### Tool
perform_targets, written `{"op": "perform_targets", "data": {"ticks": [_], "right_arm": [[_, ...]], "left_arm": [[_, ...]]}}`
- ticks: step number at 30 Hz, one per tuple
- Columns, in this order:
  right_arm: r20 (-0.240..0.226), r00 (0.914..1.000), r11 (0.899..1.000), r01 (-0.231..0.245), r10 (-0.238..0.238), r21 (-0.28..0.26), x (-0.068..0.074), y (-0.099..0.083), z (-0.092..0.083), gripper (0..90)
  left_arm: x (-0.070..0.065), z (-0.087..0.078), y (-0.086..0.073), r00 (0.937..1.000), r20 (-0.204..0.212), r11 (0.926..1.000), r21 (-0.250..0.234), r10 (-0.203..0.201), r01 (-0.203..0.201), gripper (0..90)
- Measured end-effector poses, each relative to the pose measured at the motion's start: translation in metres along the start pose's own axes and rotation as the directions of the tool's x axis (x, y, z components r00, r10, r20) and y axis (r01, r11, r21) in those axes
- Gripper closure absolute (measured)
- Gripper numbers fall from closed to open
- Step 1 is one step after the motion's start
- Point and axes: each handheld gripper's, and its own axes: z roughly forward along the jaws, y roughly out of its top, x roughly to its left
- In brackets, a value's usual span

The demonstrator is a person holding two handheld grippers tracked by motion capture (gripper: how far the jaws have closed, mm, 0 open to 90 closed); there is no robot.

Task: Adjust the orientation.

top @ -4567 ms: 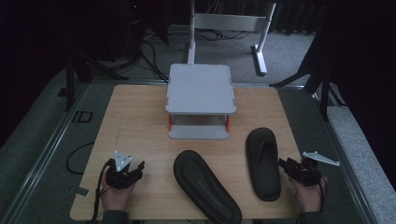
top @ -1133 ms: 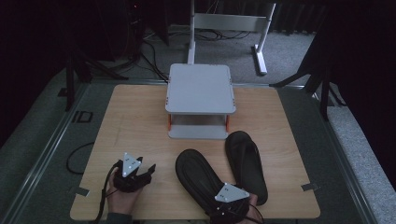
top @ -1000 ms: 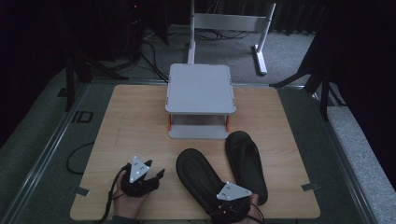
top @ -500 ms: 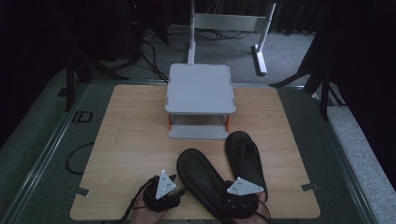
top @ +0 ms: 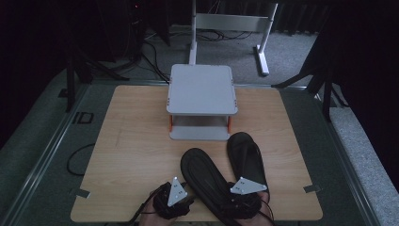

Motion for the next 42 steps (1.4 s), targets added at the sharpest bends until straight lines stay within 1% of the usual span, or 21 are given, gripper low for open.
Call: {"op": "perform_targets", "data": {"ticks": [2,6,11,14,16,18,20,22,23,25,26,27,30,33,35,36,37,38,39,41,42], "right_arm": [[0.017,0.9998,1.0,0.006,-0.006,-0.011,0.0,0.001,-0.003,22.7],[0.018,0.9995,0.999,0.025,-0.024,-0.033,0.001,0.003,-0.013,22.6],[0.024,0.9956,0.995,0.091,-0.09,-0.036,0.012,0.002,-0.018,18.2],[0.04,0.9883,0.989,0.148,-0.147,-0.019,0.02,0.002,-0.018,15.0],[0.044,0.9862,0.987,0.16,-0.16,-0.012,0.022,0.002,-0.017,14.3],[0.092,0.9747,0.979,0.202,-0.203,0.024,0.025,0.001,-0.012,13.3],[0.136,0.9652,0.975,0.219,-0.223,0.044,0.025,0.0,-0.011,13.9],[0.18,0.9534,0.97,0.232,-0.242,0.075,0.022,-0.002,-0.009,14.9],[0.18,0.9534,0.97,0.232,-0.242,0.075,0.022,-0.002,-0.009,14.9],[0.227,0.9396,0.965,0.237,-0.256,0.111,0.017,-0.005,-0.007,18.3],[0.248,0.9345,0.965,0.233,-0.256,0.119,0.015,-0.006,-0.006,20.3],[0.267,0.9333,0.969,0.213,-0.24,0.127,0.011,-0.007,-0.006,23.7],[0.283,0.9357,0.975,0.183,-0.211,0.123,0.005,-0.007,-0.007,25.8],[0.308,0.9316,0.98,0.166,-0.193,0.112,-0.004,-0.002,-0.008,26.0],[0.334,0.92,0.978,0.18,-0.205,0.106,-0.005,0.003,-0.007,25.8],[0.355,0.9104,0.977,0.187,-0.213,0.105,-0.005,0.006,-0.007,25.4],[0.365,0.9059,0.976,0.19,-0.214,0.101,-0.006,0.009,-0.006,25.0],[0.365,0.9059,0.976,0.19,-0.214,0.101,-0.006,0.009,-0.006,25.0],[0.385,0.8988,0.978,0.189,-0.21,0.092,-0.01,0.015,-0.006,25.1],[0.407,0.8918,0.98,0.182,-0.198,0.079,-0.015,0.02,-0.007,25.1],[0.43,0.8834,0.982,0.173,-0.186,0.069,-0.018,0.023,-0.008,25.1]], "left_arm": [[0.0,0.0,0.004,1.0,-0.003,0.9999,-0.01,0.003,-0.003,45.6],[-0.001,0.003,0.014,0.9999,-0.008,0.9995,-0.031,0.007,-0.007,45.6],[-0.003,0.007,0.029,0.9998,0.013,0.9974,-0.072,0.012,-0.011,45.5],[-0.005,0.012,0.034,0.9994,0.015,0.9973,-0.067,0.031,-0.03,45.5],[-0.008,0.019,0.039,0.9987,0.03,0.9972,-0.064,0.041,-0.039,45.3],[-0.011,0.023,0.043,0.9982,0.012,0.9963,-0.064,0.058,-0.057,46.3],[-0.009,0.023,0.047,0.9989,0.03,0.9958,-0.086,0.036,-0.033,45.3],[-0.008,0.023,0.05,0.999,0.028,0.9951,-0.093,0.035,-0.032,45.3],[-0.009,0.023,0.05,0.9989,0.03,0.995,-0.094,0.036,-0.033,45.3],[-0.009,0.023,0.051,0.9989,0.024,0.9948,-0.094,0.042,-0.039,45.1],[-0.009,0.023,0.051,0.9989,0.024,0.9948,-0.094,0.042,-0.039,45.0],[-0.008,0.021,0.049,0.999,0.024,0.9946,-0.098,0.036,-0.034,44.9],[-0.006,0.019,0.048,0.9993,0.018,0.9947,-0.098,0.033,-0.031,44.8],[0.0,0.017,0.044,0.9999,0.003,0.9953,-0.096,0.017,-0.016,44.8],[0.001,0.016,0.044,0.9999,0.002,0.9953,-0.096,0.012,-0.011,44.8],[0.002,0.016,0.043,1.0,0.001,0.995,-0.1,0.004,-0.004,44.8],[0.002,0.016,0.043,1.0,0.001,0.995,-0.1,0.004,-0.004,44.8],[0.002,0.016,0.043,1.0,0.0,0.9951,-0.099,0.003,-0.003,44.8],[0.002,0.015,0.042,1.0,-0.001,0.9952,-0.098,0.004,-0.004,44.8],[0.003,0.015,0.042,1.0,0.0,0.9953,-0.096,0.005,-0.005,44.8],[0.003,0.015,0.042,1.0,-0.001,0.9955,-0.094,0.008,-0.008,44.8]]}}
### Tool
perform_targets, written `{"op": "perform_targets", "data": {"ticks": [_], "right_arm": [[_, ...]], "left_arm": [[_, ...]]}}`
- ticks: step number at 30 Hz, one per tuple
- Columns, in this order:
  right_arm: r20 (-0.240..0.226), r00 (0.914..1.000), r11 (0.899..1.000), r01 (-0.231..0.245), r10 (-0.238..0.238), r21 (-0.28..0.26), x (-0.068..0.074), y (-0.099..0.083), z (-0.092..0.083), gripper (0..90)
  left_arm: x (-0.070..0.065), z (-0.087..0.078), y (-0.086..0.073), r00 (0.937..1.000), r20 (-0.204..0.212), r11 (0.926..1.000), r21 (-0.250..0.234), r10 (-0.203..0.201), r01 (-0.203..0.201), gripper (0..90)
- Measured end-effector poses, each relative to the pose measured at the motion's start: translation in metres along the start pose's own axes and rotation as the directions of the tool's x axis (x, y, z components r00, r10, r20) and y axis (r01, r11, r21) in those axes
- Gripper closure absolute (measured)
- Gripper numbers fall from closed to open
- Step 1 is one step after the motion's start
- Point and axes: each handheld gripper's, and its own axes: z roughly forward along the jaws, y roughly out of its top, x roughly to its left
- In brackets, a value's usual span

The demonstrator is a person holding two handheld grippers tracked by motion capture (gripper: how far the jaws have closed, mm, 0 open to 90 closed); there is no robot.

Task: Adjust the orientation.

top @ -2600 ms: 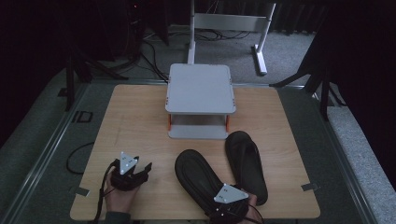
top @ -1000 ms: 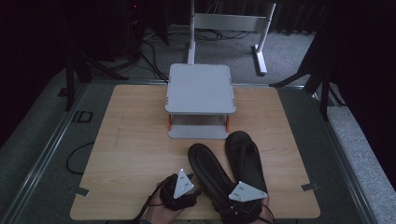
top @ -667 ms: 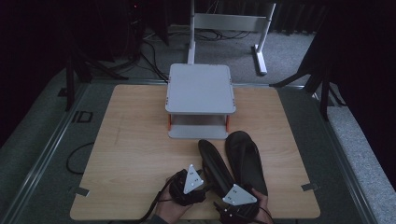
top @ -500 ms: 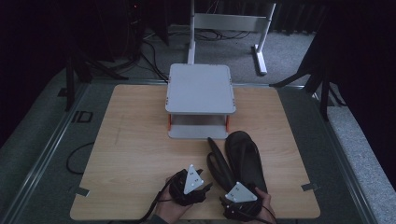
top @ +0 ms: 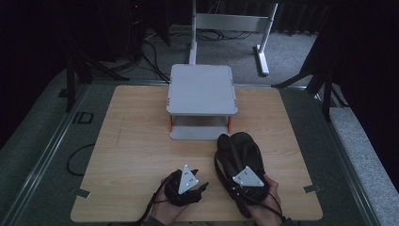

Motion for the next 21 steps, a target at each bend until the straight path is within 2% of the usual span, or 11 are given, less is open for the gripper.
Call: {"op": "perform_targets", "data": {"ticks": [2,3,5,6,7,8,13,14,15,18,21], "right_arm": [[0.013,0.9999,1.0,-0.002,0.002,-0.003,-0.002,0.001,0.0,26.0],[0.024,0.9997,1.0,-0.011,0.011,-0.007,-0.01,0.004,0.002,28.5],[0.025,0.9994,1.0,-0.024,0.024,0.0,-0.016,0.005,0.004,34.8],[0.025,0.9994,1.0,-0.024,0.024,0.0,-0.016,0.005,0.004,34.8],[0.02,0.9993,0.999,-0.032,0.032,0.006,-0.019,0.005,0.006,36.4],[-0.008,0.9977,0.998,-0.067,0.067,0.011,-0.023,0.004,0.01,43.5],[-0.011,0.9952,0.995,-0.097,0.097,0.011,-0.024,0.002,0.011,49.6],[-0.01,0.9937,0.994,-0.112,0.112,0.016,-0.025,0.001,0.012,54.6],[-0.012,0.989,0.989,-0.147,0.147,0.017,-0.028,-0.001,0.013,62.7],[0.001,0.9799,0.98,-0.2,0.2,0.007,-0.033,-0.003,0.012,73.6],[-0.003,0.9667,0.966,-0.256,0.256,-0.027,-0.042,-0.007,0.008,82.4]], "left_arm": [[0.0,0.0,0.0,1.0,-0.001,1.0,0.0,-0.001,0.001,44.8],[0.001,0.0,0.0,1.0,-0.001,1.0,-0.002,-0.003,0.003,44.8],[0.001,0.0,-0.001,1.0,-0.002,1.0,0.0,-0.003,0.003,44.8],[0.001,0.0,-0.001,1.0,-0.002,1.0,0.0,-0.003,0.003,44.8],[0.002,0.0,-0.001,1.0,-0.003,1.0,0.002,-0.003,0.003,44.8],[0.003,-0.001,-0.002,1.0,-0.006,1.0,0.002,-0.006,0.006,44.8],[0.005,-0.001,-0.004,0.9999,-0.01,0.9999,0.004,-0.014,0.014,44.8],[0.006,-0.002,-0.005,0.9996,-0.014,0.9997,0.002,-0.024,0.024,44.8],[0.007,-0.003,-0.005,0.9997,-0.014,0.9998,0.003,-0.021,0.021,44.8],[0.008,-0.004,-0.006,0.9996,-0.018,0.9997,0.003,-0.024,0.024,44.8],[0.008,-0.003,-0.006,0.9995,-0.018,0.9996,0.002,-0.026,0.026,44.8]]}}
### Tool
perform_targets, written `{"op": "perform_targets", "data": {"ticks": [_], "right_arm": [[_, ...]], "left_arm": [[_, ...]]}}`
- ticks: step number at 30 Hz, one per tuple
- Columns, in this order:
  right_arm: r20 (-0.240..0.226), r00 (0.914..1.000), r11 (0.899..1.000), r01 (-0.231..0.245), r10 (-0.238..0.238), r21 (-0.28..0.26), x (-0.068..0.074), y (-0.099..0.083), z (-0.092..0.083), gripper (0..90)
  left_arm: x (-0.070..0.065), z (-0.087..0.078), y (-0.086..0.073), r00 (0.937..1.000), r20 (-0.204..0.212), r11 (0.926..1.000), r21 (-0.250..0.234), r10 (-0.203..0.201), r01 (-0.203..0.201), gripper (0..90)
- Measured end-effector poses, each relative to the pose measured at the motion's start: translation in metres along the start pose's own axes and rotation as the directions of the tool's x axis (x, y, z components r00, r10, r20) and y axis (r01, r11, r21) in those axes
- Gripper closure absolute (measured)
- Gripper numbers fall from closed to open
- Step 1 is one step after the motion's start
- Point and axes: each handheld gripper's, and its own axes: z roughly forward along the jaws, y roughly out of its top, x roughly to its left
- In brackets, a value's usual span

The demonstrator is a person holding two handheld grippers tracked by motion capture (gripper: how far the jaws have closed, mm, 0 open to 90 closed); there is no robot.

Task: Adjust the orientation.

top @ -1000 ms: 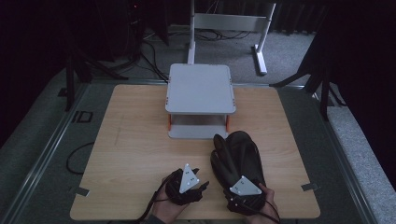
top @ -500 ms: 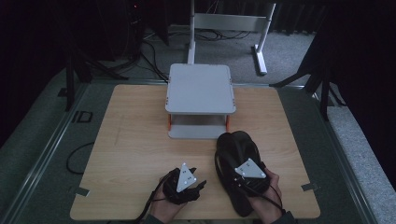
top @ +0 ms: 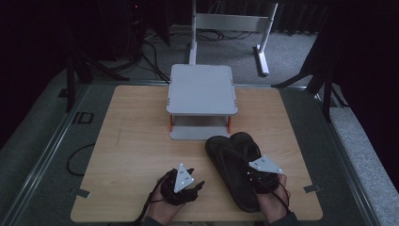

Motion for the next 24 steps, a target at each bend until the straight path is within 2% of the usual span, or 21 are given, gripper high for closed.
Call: {"op": "perform_targets", "data": {"ticks": [3,6,9,13,17,21,24], "right_arm": [[-0.053,0.9958,0.997,-0.075,0.074,-0.009,-0.012,-0.004,-0.001,83.2],[-0.041,0.9957,0.996,-0.084,0.082,-0.032,-0.016,-0.007,-0.005,83.3],[-0.006,0.9953,0.993,-0.097,0.097,-0.062,-0.024,-0.007,-0.012,83.3],[0.061,0.9913,0.99,-0.111,0.116,-0.083,-0.046,-0.009,-0.02,83.2],[0.147,0.9792,0.987,-0.127,0.14,-0.097,-0.073,-0.02,-0.025,83.2],[0.221,0.9566,0.98,-0.17,0.19,-0.103,-0.102,-0.033,-0.026,83.2],[0.259,0.9438,0.978,-0.187,0.205,-0.094,-0.12,-0.042,-0.023,83.2]], "left_arm": [[0.0,0.001,0.0,1.0,-0.001,1.0,0.005,0.002,-0.002,44.8],[0.0,0.001,-0.001,1.0,-0.001,1.0,0.004,0.0,0.0,44.8],[0.001,0.0,-0.001,1.0,-0.002,1.0,0.002,-0.001,0.001,44.8],[0.002,-0.002,-0.001,1.0,-0.006,1.0,-0.004,-0.006,0.006,44.8],[0.003,-0.002,-0.002,0.9999,-0.01,1.0,-0.001,-0.008,0.008,44.8],[0.003,-0.001,-0.002,0.9999,-0.01,0.9999,0.001,-0.01,0.01,44.8],[0.003,0.0,-0.002,0.9999,-0.009,1.0,0.006,-0.007,0.007,44.8]]}}
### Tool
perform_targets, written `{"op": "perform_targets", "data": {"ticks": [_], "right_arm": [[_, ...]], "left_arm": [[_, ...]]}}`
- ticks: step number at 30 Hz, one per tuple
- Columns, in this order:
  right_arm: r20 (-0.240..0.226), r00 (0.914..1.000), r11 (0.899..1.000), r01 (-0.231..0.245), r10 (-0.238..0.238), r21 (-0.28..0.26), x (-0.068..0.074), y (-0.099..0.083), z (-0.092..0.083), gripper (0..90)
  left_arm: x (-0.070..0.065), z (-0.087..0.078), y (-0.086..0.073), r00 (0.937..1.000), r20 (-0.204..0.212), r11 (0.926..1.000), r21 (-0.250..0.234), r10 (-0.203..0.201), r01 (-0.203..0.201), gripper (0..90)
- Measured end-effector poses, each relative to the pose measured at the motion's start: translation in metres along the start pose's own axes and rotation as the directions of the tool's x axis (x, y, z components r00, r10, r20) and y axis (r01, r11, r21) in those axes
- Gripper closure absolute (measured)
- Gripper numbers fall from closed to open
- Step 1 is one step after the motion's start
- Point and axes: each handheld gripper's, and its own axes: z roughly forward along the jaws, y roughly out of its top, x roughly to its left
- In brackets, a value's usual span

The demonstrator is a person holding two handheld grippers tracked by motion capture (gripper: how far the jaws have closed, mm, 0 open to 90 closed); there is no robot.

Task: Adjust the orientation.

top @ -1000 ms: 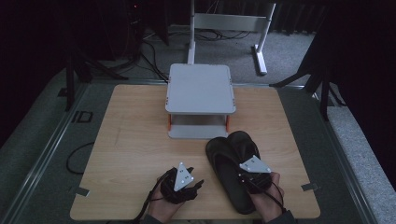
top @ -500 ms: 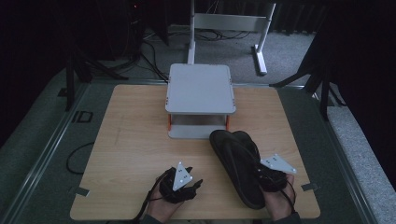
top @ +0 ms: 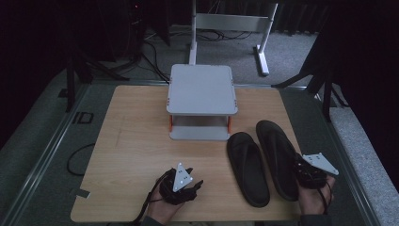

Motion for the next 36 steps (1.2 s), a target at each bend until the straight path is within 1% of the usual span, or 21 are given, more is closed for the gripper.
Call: {"op": "perform_targets", "data": {"ticks": [1,3,7,9,11,13,14,15,16,17,22,24,25,26,27,28,31,32,33,35,36], "right_arm": [[0.012,0.9999,1.0,-0.001,0.001,0.003,-0.004,-0.002,0.003,83.1],[0.03,0.9994,1.0,0.017,-0.017,0.014,-0.009,-0.007,0.01,83.1],[0.055,0.9979,0.998,0.032,-0.035,0.052,-0.012,-0.016,0.023,82.9],[0.055,0.9979,0.998,0.03,-0.034,0.059,-0.012,-0.019,0.025,82.8],[0.053,0.9977,0.996,0.037,-0.042,0.082,-0.009,-0.025,0.03,82.8],[0.045,0.9976,0.993,0.049,-0.054,0.108,-0.005,-0.028,0.034,82.5],[0.039,0.9971,0.991,0.06,-0.065,0.117,-0.003,-0.029,0.035,82.4],[0.039,0.9971,0.991,0.06,-0.065,0.117,-0.003,-0.029,0.035,82.4],[0.037,0.996,0.988,0.076,-0.082,0.134,0.0,-0.03,0.037,82.2],[0.038,0.9956,0.987,0.079,-0.085,0.138,0.0,-0.031,0.038,82.0],[0.022,0.9971,0.985,0.068,-0.073,0.156,-0.001,-0.034,0.04,79.7],[0.009,0.998,0.988,0.061,-0.063,0.142,0.0,-0.033,0.037,71.9],[0.013,0.9981,0.989,0.058,-0.06,0.135,0.0,-0.032,0.035,68.3],[0.013,0.9981,0.989,0.058,-0.06,0.135,0.0,-0.032,0.035,68.3],[0.029,0.9985,0.993,0.044,-0.047,0.112,0.002,-0.029,0.031,63.7],[0.016,0.9991,0.994,0.037,-0.038,0.099,0.004,-0.028,0.028,62.0],[-0.016,0.9992,0.998,0.036,-0.036,0.058,0.014,-0.024,0.018,58.1],[-0.037,0.9988,0.998,0.034,-0.032,0.049,0.018,-0.022,0.015,57.0],[-0.069,0.9974,0.999,0.023,-0.02,0.046,0.022,-0.021,0.013,55.5],[-0.1,0.995,0.999,0.011,-0.008,0.035,0.03,-0.019,0.01,52.0],[-0.1,0.995,0.999,0.011,-0.008,0.035,0.03,-0.019,0.01,52.0]], "left_arm": [[0.0,0.0,0.0,1.0,0.001,1.0,0.001,-0.001,0.001,44.8],[0.0,0.001,0.0,1.0,0.002,1.0,0.002,-0.001,0.001,44.8],[0.0,0.0,-0.001,1.0,0.002,1.0,-0.002,-0.005,0.005,44.8],[0.001,0.0,-0.001,1.0,0.002,1.0,-0.003,-0.006,0.006,44.8],[0.002,-0.001,-0.001,1.0,0.0,1.0,-0.005,-0.007,0.007,44.8],[0.002,-0.001,-0.001,1.0,0.0,1.0,-0.004,-0.008,0.008,44.8],[0.002,-0.002,-0.001,1.0,0.0,1.0,-0.003,-0.007,0.007,44.8],[0.002,-0.002,-0.001,1.0,-0.001,1.0,-0.003,-0.007,0.007,44.8],[0.002,-0.002,-0.001,1.0,-0.001,1.0,-0.004,-0.008,0.008,44.8],[0.002,-0.002,-0.001,1.0,-0.001,1.0,-0.004,-0.008,0.008,44.8],[0.002,-0.002,-0.001,0.9999,-0.003,0.9999,-0.005,-0.011,0.011,44.8],[0.002,-0.002,-0.002,0.9999,-0.003,0.9999,-0.004,-0.011,0.011,44.8],[0.002,-0.002,-0.002,0.9999,-0.003,0.9999,-0.004,-0.01,0.01,44.8],[0.002,-0.002,-0.002,0.9999,-0.003,0.9999,-0.004,-0.01,0.01,44.8],[0.002,-0.002,-0.002,0.9999,-0.003,0.9999,-0.003,-0.011,0.011,44.8],[0.002,-0.002,-0.002,0.9999,-0.003,0.9999,-0.005,-0.011,0.011,44.8],[0.003,-0.002,-0.002,0.9999,-0.005,0.9999,-0.005,-0.014,0.014,44.8],[0.003,-0.002,-0.002,0.9999,-0.005,0.9999,-0.002,-0.012,0.012,44.8],[0.003,-0.002,-0.002,0.9999,-0.006,0.9999,-0.003,-0.012,0.012,44.8],[0.003,-0.002,-0.002,0.9999,-0.005,0.9999,-0.006,-0.015,0.015,44.7],[0.003,-0.002,-0.002,0.9999,-0.006,0.9999,-0.005,-0.013,0.013,44.7]]}}
